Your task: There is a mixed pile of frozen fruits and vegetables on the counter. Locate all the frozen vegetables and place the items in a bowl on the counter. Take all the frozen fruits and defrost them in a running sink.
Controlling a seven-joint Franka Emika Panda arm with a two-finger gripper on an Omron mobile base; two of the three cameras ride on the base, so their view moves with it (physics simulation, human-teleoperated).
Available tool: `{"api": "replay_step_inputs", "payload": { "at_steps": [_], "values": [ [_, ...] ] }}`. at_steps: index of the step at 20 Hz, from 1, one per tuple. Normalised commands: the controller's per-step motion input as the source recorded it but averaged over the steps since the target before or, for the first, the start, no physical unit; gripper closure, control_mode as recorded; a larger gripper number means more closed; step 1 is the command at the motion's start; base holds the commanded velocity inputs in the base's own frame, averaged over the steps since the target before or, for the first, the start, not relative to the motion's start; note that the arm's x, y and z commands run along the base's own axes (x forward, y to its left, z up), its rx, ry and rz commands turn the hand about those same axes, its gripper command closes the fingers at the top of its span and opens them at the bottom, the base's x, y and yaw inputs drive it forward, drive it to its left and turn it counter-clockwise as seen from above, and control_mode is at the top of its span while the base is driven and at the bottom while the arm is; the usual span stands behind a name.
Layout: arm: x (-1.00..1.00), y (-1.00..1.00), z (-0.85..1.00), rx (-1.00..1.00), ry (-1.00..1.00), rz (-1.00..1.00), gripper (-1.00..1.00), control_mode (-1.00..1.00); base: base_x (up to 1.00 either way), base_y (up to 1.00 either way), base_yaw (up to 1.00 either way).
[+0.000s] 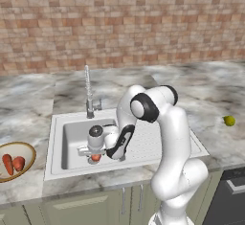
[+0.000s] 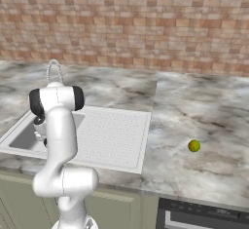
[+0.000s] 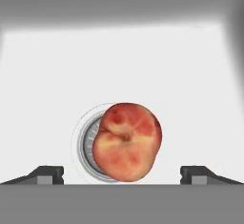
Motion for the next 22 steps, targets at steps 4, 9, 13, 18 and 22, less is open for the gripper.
{"api": "replay_step_inputs", "payload": {
  "at_steps": [4,9,13,18,22],
  "values": [
    [-0.03,0.0,0.01,0.0,-0.01,0.0,-1.0,-1.0,0.0,0.0,0.0],
    [-0.11,0.0,0.02,0.0,0.0,0.0,-1.0,-1.0,0.0,0.0,0.0],
    [-0.24,0.04,0.24,0.0,0.0,0.0,-1.0,-1.0,0.0,0.0,0.0],
    [-0.34,0.17,0.41,-0.01,0.0,0.0,-1.0,-1.0,0.0,0.0,0.0],
    [-0.32,0.06,0.42,0.0,0.0,0.0,-1.0,-1.0,0.0,0.0,0.0]
  ]
}}
